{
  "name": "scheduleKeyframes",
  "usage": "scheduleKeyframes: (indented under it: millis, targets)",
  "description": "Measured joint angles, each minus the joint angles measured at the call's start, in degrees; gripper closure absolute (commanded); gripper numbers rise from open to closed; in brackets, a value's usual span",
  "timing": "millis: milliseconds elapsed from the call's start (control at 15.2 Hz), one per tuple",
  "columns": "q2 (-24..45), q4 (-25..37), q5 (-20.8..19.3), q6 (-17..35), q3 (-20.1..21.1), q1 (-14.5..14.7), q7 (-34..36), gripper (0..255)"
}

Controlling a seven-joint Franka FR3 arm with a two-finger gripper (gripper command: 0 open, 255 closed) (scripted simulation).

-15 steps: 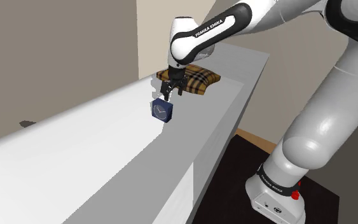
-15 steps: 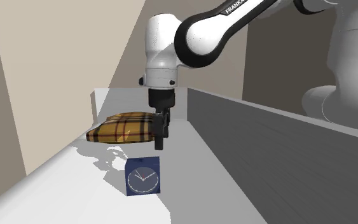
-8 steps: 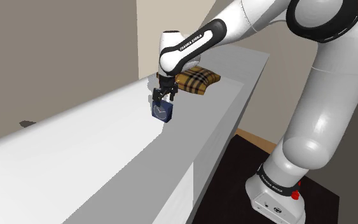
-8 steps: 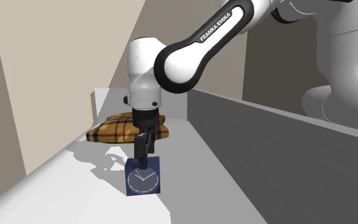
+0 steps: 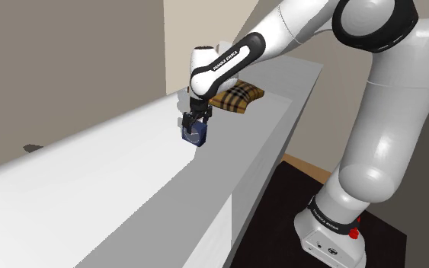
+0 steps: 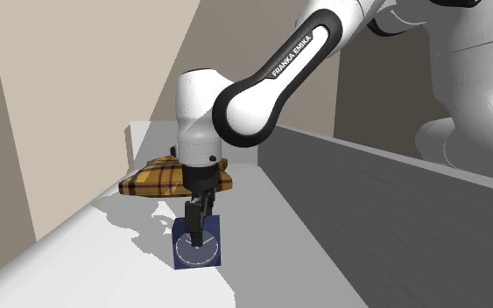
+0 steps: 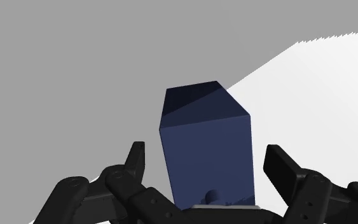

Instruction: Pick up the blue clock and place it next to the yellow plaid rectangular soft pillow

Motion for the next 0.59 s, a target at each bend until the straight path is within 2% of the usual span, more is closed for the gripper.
scheduleKeyframes:
  millis: [264,330,594]
  targets:
    - [0.0,0.0,0.0,0.1,0.0,0.0,0.0,0]
    - [0.0,0.0,0.0,0.1,0.0,0.0,0.0,255]
    - [0.0,0.0,0.0,0.1,0.0,0.0,0.0,255]
